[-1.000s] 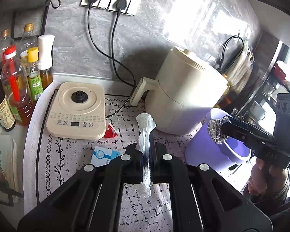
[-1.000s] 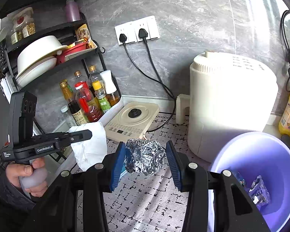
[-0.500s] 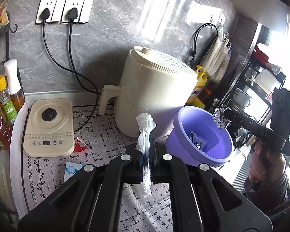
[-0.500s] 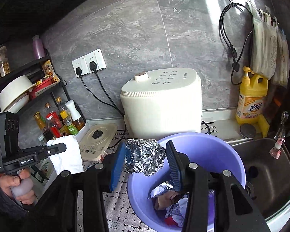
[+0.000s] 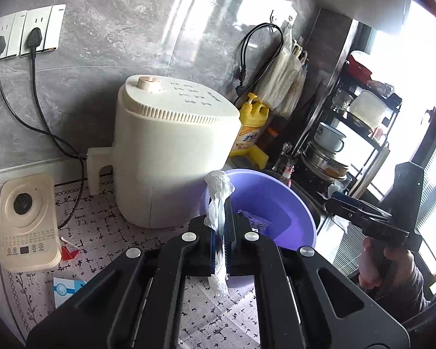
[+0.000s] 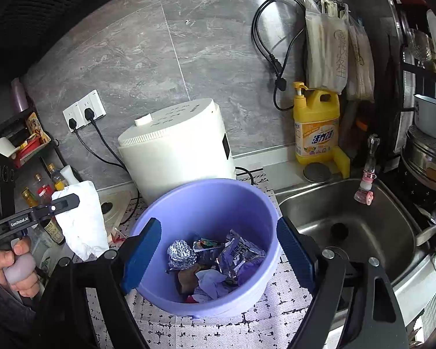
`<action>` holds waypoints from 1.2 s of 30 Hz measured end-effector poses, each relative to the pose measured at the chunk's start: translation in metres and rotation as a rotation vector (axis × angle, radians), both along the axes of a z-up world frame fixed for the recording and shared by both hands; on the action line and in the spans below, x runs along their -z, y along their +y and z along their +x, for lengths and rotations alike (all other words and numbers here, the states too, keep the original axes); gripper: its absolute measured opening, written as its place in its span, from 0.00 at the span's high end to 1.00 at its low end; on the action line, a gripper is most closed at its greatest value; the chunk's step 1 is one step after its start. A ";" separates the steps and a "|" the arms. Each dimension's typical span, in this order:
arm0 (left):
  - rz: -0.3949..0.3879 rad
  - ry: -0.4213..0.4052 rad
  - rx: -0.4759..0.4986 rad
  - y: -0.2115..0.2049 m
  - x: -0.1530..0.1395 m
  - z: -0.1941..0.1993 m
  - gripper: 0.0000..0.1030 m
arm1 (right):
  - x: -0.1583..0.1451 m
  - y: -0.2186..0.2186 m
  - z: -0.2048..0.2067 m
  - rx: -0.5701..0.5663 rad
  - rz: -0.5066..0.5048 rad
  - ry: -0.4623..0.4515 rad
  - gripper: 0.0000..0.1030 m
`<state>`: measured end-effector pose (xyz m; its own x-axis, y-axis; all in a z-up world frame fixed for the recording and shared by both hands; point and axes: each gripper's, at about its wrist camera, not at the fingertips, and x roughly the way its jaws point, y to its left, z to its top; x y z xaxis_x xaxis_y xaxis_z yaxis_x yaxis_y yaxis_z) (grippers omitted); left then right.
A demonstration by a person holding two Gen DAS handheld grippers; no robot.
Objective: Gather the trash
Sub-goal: 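Open the left tool to drop the white tissue into the bucket, then move both tools back to the blue-and-white medicine box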
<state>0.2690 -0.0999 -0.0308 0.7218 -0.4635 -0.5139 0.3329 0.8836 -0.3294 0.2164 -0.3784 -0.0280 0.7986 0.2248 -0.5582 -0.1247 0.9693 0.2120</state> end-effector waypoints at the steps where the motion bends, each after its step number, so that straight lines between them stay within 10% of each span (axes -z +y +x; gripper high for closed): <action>1: -0.003 -0.004 0.017 -0.005 -0.002 0.004 0.95 | 0.001 -0.006 -0.003 0.018 0.003 0.003 0.22; 15: -0.048 -0.015 0.284 -0.087 -0.005 0.055 0.95 | -0.002 -0.058 -0.038 0.245 -0.011 -0.009 0.22; 16: -0.061 -0.003 0.314 -0.093 -0.003 0.059 0.91 | -0.002 -0.060 -0.039 0.260 -0.010 -0.011 0.22; 19: -0.091 0.003 0.341 -0.104 0.002 0.066 0.23 | 0.001 -0.065 -0.043 0.298 0.004 -0.011 0.21; 20: -0.091 -0.014 0.330 -0.103 0.002 0.066 0.18 | 0.003 -0.066 -0.043 0.307 0.010 -0.008 0.21; 36: -0.012 -0.022 0.051 -0.018 0.007 0.038 0.06 | -0.004 -0.015 -0.024 0.133 0.004 -0.031 0.11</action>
<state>0.3067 -0.1179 -0.0377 0.7083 -0.5063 -0.4919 0.3850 0.8611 -0.3320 0.1929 -0.3934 -0.0239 0.8382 0.1181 -0.5324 -0.0019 0.9769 0.2138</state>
